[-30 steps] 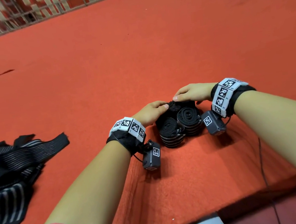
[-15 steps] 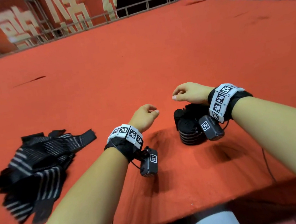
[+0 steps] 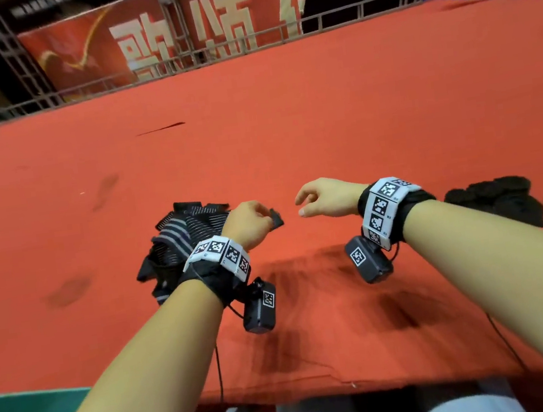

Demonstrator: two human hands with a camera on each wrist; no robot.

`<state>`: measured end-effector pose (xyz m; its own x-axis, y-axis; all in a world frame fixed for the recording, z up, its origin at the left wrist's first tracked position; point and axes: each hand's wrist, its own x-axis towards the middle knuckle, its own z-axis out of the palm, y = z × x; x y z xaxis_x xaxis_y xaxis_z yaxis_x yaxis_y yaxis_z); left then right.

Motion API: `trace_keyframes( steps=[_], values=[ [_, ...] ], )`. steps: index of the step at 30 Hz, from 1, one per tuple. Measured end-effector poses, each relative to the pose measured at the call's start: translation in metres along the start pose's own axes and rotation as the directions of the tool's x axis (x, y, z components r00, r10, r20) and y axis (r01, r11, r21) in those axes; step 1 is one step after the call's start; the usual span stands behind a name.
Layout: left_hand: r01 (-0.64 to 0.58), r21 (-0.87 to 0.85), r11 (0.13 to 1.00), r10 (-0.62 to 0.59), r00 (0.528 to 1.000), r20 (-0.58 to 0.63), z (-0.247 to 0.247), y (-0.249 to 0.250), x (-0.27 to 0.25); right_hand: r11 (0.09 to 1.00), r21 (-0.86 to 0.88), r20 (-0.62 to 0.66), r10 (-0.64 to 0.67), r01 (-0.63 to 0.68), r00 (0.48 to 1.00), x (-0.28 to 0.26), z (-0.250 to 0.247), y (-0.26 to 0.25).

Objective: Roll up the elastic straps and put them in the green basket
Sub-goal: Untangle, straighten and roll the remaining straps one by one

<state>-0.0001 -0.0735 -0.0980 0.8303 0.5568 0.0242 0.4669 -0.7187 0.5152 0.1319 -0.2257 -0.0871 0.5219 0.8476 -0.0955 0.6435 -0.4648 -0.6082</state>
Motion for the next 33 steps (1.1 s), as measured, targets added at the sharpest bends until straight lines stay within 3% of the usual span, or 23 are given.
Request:
trace_keyframes(
  steps=[5, 11, 15, 18, 20, 23, 27, 33],
  values=[
    [0.095, 0.054, 0.994, -0.091, 0.993, -0.074, -0.037, -0.067, -0.008, 0.997, 0.08, 0.11, 0.005, -0.014, 0.994, 0.033, 0.062, -0.041],
    [0.205, 0.188, 0.96, -0.211, 0.978, 0.008, -0.059, -0.116, -0.021, 0.975, 0.173, 0.208, 0.105, -0.142, 0.972, 0.07, 0.127, -0.061],
    [0.227, 0.145, 0.963, -0.242, 0.966, 0.095, -0.059, -0.137, -0.021, 0.895, 0.355, 0.278, 0.176, -0.271, 0.944, 0.085, 0.159, -0.071],
    [0.216, 0.112, 0.97, -0.23, 0.964, 0.135, -0.059, -0.143, -0.022, 0.878, 0.403, 0.216, 0.184, -0.259, 0.959, 0.094, 0.177, -0.075],
    [0.199, 0.101, 0.975, -0.213, 0.965, 0.155, -0.059, -0.146, -0.025, 0.87, 0.43, 0.141, 0.198, -0.24, 0.97, 0.103, 0.183, -0.072],
    [0.165, 0.16, 0.973, -0.192, 0.965, 0.176, -0.056, -0.156, -0.026, 0.828, 0.507, 0.157, 0.184, -0.239, 0.97, 0.101, 0.173, -0.081],
    [0.168, 0.256, 0.952, -0.208, 0.969, 0.136, -0.043, -0.163, -0.025, 0.745, 0.627, 0.14, 0.178, -0.227, 0.974, 0.093, 0.147, -0.093],
    [0.186, 0.225, 0.956, -0.211, 0.973, 0.092, -0.031, -0.168, -0.024, 0.706, 0.693, 0.031, 0.175, -0.147, 0.984, 0.087, 0.119, -0.095]
  ],
)
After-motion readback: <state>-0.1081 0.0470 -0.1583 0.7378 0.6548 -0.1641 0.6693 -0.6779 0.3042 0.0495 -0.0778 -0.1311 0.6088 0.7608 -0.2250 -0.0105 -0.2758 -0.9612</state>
